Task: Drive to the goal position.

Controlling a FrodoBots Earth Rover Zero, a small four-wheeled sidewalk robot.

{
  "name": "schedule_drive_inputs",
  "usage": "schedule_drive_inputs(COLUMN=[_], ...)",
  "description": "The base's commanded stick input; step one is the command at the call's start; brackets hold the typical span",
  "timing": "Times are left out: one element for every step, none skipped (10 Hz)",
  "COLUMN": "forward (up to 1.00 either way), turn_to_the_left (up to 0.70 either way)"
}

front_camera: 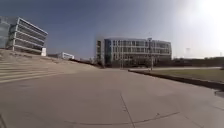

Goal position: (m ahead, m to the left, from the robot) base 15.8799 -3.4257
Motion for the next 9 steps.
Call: schedule_drive_inputs(forward=[0.70, 0.70, 0.70, 0.70, 0.70, 0.70, 0.70, 0.70, 0.70], turn_to_the_left=[0.00, 0.00, 0.00, 0.00, 0.00, 0.00, 0.00, 0.00, 0.00])
